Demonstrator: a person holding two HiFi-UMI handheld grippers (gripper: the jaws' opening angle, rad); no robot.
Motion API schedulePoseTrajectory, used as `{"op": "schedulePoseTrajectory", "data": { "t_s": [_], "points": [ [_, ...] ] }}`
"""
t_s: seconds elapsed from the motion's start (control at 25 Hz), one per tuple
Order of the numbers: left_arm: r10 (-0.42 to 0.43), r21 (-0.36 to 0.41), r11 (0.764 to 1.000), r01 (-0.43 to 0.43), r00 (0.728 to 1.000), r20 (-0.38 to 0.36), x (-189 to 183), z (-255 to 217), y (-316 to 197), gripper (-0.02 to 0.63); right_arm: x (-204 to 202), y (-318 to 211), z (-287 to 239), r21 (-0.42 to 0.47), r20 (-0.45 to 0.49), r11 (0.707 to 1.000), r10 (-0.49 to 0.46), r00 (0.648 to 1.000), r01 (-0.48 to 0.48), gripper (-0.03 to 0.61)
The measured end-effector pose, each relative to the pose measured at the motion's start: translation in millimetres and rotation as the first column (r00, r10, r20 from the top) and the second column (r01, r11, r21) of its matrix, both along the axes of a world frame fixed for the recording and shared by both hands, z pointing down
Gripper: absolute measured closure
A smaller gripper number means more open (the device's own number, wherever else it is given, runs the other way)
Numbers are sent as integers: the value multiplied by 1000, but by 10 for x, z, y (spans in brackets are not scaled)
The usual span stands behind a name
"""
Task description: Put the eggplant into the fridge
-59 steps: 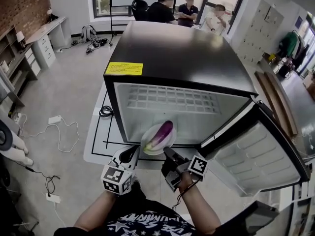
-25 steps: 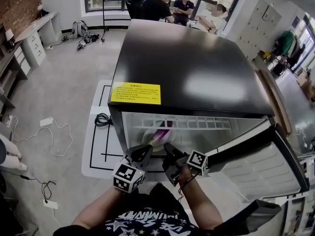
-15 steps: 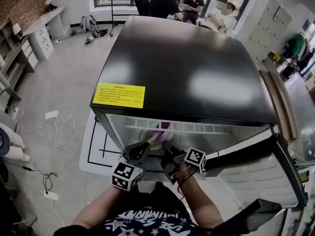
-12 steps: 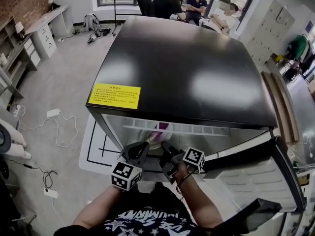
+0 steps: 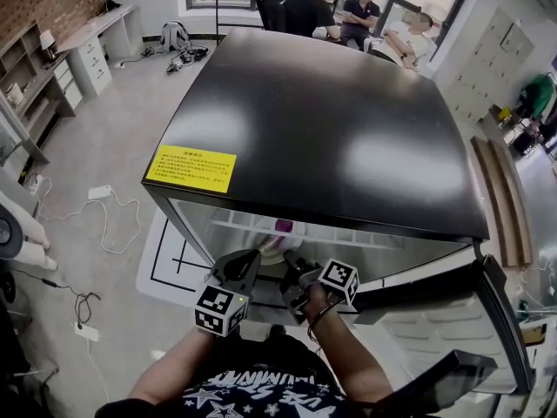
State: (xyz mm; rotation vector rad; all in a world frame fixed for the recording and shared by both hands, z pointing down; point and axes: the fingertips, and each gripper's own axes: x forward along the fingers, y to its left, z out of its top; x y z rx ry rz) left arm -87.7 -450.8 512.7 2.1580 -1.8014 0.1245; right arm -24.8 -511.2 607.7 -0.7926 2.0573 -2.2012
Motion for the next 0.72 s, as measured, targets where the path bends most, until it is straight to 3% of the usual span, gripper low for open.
{"op": "schedulePoseTrajectory", "data": {
  "t_s": [0.72],
  "points": [
    [6, -6, 1000, -6, 1000, -11, -7, 38, -32, 604, -16, -19, -22, 87, -82, 995, -49, 995, 56, 554]
  ]
}}
